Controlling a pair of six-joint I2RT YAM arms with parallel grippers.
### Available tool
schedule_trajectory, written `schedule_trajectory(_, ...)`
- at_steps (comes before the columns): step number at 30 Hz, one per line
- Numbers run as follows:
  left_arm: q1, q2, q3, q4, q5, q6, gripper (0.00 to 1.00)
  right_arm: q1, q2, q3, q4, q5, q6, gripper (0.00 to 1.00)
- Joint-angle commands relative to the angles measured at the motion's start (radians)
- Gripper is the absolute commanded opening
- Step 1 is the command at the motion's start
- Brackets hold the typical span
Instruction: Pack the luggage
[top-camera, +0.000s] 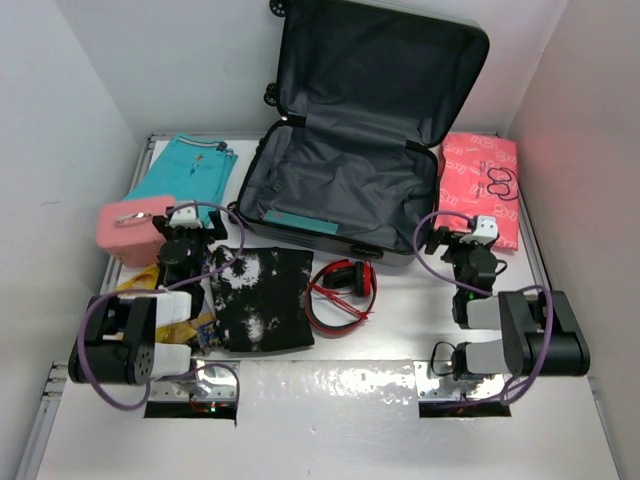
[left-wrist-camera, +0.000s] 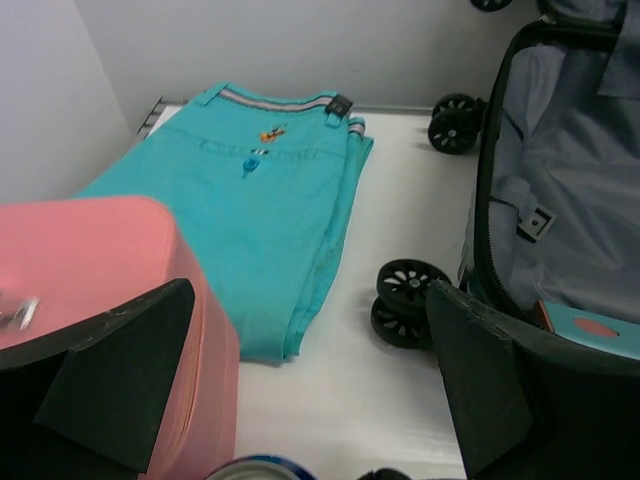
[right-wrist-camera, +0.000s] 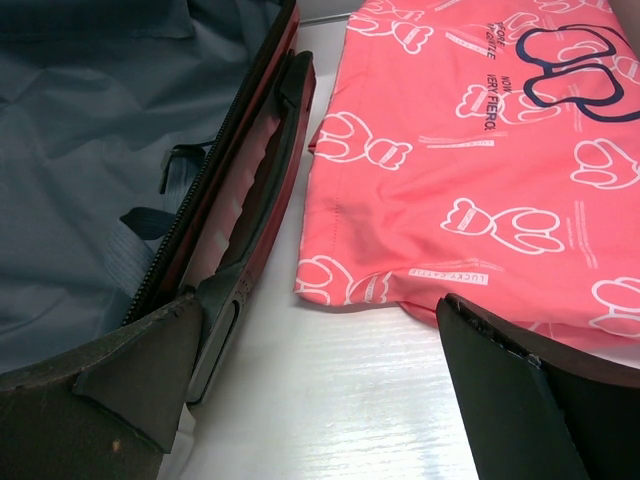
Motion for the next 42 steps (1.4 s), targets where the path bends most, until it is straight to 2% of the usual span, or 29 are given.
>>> schedule_trajectory(1,-0.004,-0.077,0.008,-0.147,-0.042,-0.040,1.00,0.007,-0.074,-0.108,-0.095,-0.013,-0.011,0.99)
schedule_trajectory(2,-0.004,-0.096,0.022,-0.202,-0.053,-0.043,1.00,0.007,-0.128,-0.100,-0.206,-0.004,-0.008,0.99)
schedule_trajectory(3,-0.004,-0.113,0.036,-0.216,-0.069,-0.062,1.00,0.007,-0.241,-0.092,-0.265,0.021,0.000,0.99)
schedule_trajectory(7,-0.002,-0.153,0.123,-0.230,-0.167,-0.081,1.00,0.006,-0.506,-0.028,-0.487,0.030,-0.098,0.99)
schedule_trajectory(11,-0.002,-0.171,0.217,-0.369,-0.166,-0.109,1.00,0.004,-0.685,0.073,-0.633,0.064,-0.185,0.99)
schedule_trajectory(13,-0.004,-0.192,0.231,-0.383,-0.145,-0.113,1.00,0.004,-0.743,0.153,-0.734,0.084,-0.201,0.99)
schedule_trajectory(16,-0.004,-0.248,0.240,-0.400,-0.117,-0.110,1.00,0.004,-0.774,0.305,-0.894,0.096,-0.148,0.99)
schedule_trajectory(19,-0.004,-0.329,0.309,-0.479,-0.076,-0.121,1.00,0.004,-0.770,0.493,-1.109,0.147,0.015,0.99)
schedule_trajectory(20,-0.004,-0.363,0.343,-0.524,-0.045,-0.048,1.00,0.004,-0.739,0.547,-1.147,0.030,0.003,0.99)
schedule_trajectory(22,-0.004,-0.387,0.482,-0.731,0.085,0.064,1.00,0.006,-0.678,0.720,-1.290,-0.145,-0.002,0.99)
schedule_trajectory(23,-0.004,-0.395,0.531,-0.815,0.110,0.113,1.00,0.004,-0.588,0.775,-1.347,-0.227,0.000,0.99)
schedule_trajectory(24,-0.004,-0.403,0.624,-0.890,0.116,0.194,1.00,0.004,-0.537,0.873,-1.406,-0.383,0.046,0.98)
schedule_trajectory(25,-0.002,-0.407,0.663,-1.037,0.136,0.235,1.00,0.010,-0.489,0.909,-1.521,-0.422,0.098,0.89)
schedule_trajectory(26,-0.002,-0.416,0.691,-1.097,0.127,0.271,1.00,0.021,-0.414,0.931,-1.586,-0.422,0.157,0.83)
schedule_trajectory(27,-0.002,-0.427,0.726,-1.144,0.078,0.266,1.00,0.047,-0.392,0.948,-1.655,-0.371,0.158,0.79)
schedule_trajectory(28,-0.002,-0.438,0.734,-1.232,0.000,0.255,1.00,0.147,-0.388,0.936,-1.762,-0.267,0.152,0.77)
schedule_trajectory(29,-0.001,-0.470,0.740,-1.270,-0.026,0.250,1.00,0.212,-0.407,0.887,-1.787,-0.138,0.150,0.76)
schedule_trajectory(30,-0.001,-0.490,0.740,-1.341,-0.039,0.264,1.00,0.334,-0.426,0.858,-1.810,0.080,0.152,0.76)
schedule_trajectory(33,-0.001,-0.576,0.705,-1.409,-0.030,0.287,1.00,0.453,-0.463,0.788,-1.853,0.272,0.244,0.74)
schedule_trajectory(38,-0.001,-0.689,0.612,-1.446,-0.037,0.264,1.00,0.687,-0.417,0.692,-1.909,0.340,0.406,0.60)
schedule_trajectory(39,-0.001,-0.697,0.604,-1.451,-0.052,0.257,1.00,0.720,-0.412,0.672,-1.865,0.343,0.423,0.56)
schedule_trajectory(40,-0.001,-0.702,0.599,-1.455,-0.060,0.240,1.00,0.781,-0.412,0.650,-1.837,0.346,0.448,0.56)
schedule_trajectory(42,-0.001,-0.708,0.590,-1.477,-0.076,0.227,1.00,0.823,-0.400,0.592,-1.753,0.302,0.497,0.56)
